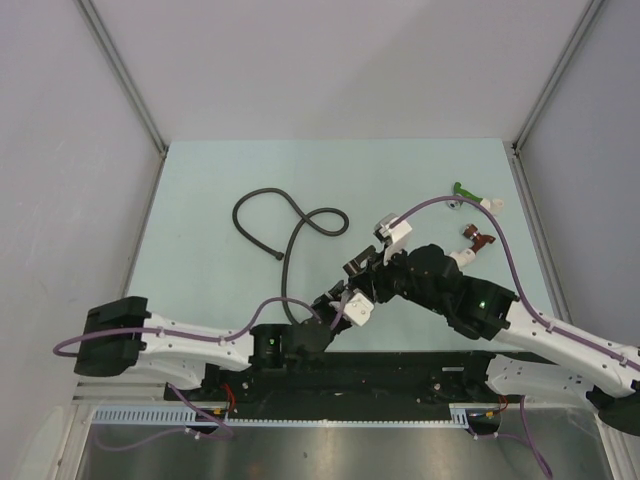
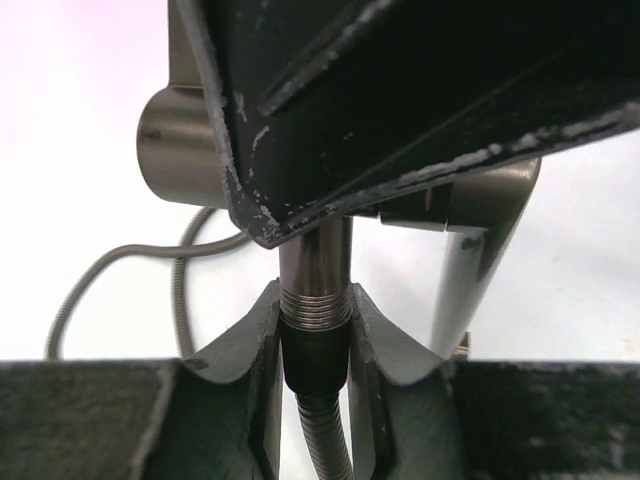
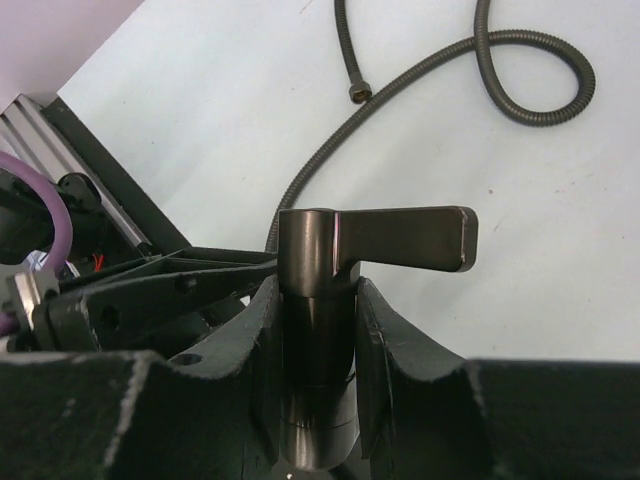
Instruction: Install the water faucets
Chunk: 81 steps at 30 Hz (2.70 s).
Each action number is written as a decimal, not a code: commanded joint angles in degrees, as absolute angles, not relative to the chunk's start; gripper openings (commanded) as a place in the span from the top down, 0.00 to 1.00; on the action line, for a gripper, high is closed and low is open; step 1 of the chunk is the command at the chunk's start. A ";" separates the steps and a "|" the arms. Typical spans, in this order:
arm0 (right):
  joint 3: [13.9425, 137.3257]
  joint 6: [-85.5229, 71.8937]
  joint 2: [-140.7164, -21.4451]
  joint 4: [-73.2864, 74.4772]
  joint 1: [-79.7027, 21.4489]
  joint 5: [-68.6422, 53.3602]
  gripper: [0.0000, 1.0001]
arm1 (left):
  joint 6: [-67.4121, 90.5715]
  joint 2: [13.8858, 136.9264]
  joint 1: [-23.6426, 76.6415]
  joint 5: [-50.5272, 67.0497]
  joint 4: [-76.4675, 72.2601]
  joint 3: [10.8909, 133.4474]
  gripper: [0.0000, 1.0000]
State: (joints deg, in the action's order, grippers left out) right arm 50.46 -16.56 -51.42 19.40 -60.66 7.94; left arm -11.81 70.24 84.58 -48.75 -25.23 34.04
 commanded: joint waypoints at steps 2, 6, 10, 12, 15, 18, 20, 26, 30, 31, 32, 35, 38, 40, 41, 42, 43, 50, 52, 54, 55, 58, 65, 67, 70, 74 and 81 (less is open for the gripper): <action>51.50 -19.34 -52.38 18.46 -61.26 7.56 1.00 | -26.26 75.74 87.09 -65.56 -42.97 39.64 1.00; 51.42 -19.42 -52.21 18.89 -61.17 8.09 1.00 | -32.24 79.80 88.42 -67.41 -50.69 40.43 0.99; 51.50 -19.25 -51.86 19.16 -61.00 8.26 1.00 | -36.47 82.61 89.12 -68.99 -55.36 40.78 0.75; 51.50 -19.07 -51.59 19.60 -60.82 8.52 1.00 | -36.92 82.27 89.47 -68.04 -56.16 40.34 0.66; 51.50 -18.46 -50.80 20.04 -60.29 8.61 1.00 | -33.32 79.20 89.65 -65.23 -52.41 39.03 0.45; 51.42 -17.85 -49.66 20.65 -59.33 8.70 1.00 | -27.52 74.46 89.65 -60.58 -46.26 37.80 0.28; 51.50 -17.58 -48.70 20.92 -58.37 8.44 1.00 | -24.02 70.52 89.56 -56.97 -43.17 36.39 0.21; 51.50 -15.39 -46.41 21.18 -56.87 6.77 1.00 | -11.55 56.82 83.70 -33.18 -28.94 31.47 0.13; 51.42 -13.19 -45.35 20.92 -56.69 4.40 1.00 | -3.97 48.18 74.64 -12.18 -22.34 28.57 0.11; 51.42 -12.84 -45.26 20.83 -56.69 4.05 1.00 | -2.65 45.90 72.36 -7.78 -21.54 27.87 0.11; 51.50 -12.31 -45.09 20.83 -56.69 3.17 1.00 | -0.46 44.92 68.68 -0.77 -20.75 27.60 0.11; 51.42 -11.61 -44.47 20.48 -56.60 1.94 1.00 | 2.89 43.42 62.59 10.49 -19.43 27.07 0.11; 51.42 -10.99 -43.95 19.87 -56.51 0.62 1.00 | 5.88 44.99 57.15 18.43 -20.56 26.54 0.11; 51.50 -10.64 -43.77 19.25 -56.51 -1.12 1.00 | 7.90 47.88 54.94 25.82 -22.31 25.84 0.12; 51.50 -10.37 -43.68 19.07 -56.51 -1.93 1.00 | 8.69 49.03 53.45 27.93 -23.46 25.58 0.12; 51.42 -10.02 -43.68 18.72 -56.60 -2.28 1.00 | 9.40 50.17 52.83 32.56 -26.16 25.32 0.13; 51.24 -9.93 -43.68 18.55 -56.60 -2.81 1.00 | 10.97 52.53 52.39 34.35 -27.67 25.05 0.14; 50.01 -9.41 -43.94 16.26 -56.78 -6.85 1.00 | 14.15 59.76 51.59 41.39 -34.97 26.80 0.19; 49.83 -9.23 -44.03 16.08 -56.86 -7.29 1.00 | 14.85 60.99 51.68 42.10 -35.94 27.33 0.20; 49.66 -9.23 -44.21 15.91 -57.04 -7.56 1.00 | 15.20 61.87 51.68 42.54 -37.00 27.68 0.21; 49.75 -9.14 -44.21 15.82 -57.13 -7.65 1.00 | 15.55 62.66 51.68 42.63 -37.18 28.12 0.21; 49.57 -8.88 -44.03 15.64 -57.48 -7.82 1.00 | 16.69 64.33 51.68 43.06 -38.23 28.56 0.23; 49.57 -8.61 -43.86 15.38 -58.27 -8.00 1.00 | 18.28 66.27 51.68 44.12 -39.73 29.44 0.56; 49.66 -8.70 -43.86 15.29 -58.45 -7.91 1.00 | 18.54 66.27 51.68 43.95 -39.73 29.62 0.73; 49.66 -8.70 -43.77 15.21 -58.80 -7.65 1.00 | 18.63 65.57 51.68 42.72 -39.20 29.62 0.99; 49.66 -9.05 -43.94 15.20 -59.33 -6.07 1.00 | 17.32 63.11 51.94 36.58 -35.09 29.53 1.00; 49.66 -11.68 -45.96 15.82 -60.12 0.00 1.00 | 9.16 56.87 60.19 8.40 -24.45 31.19 1.00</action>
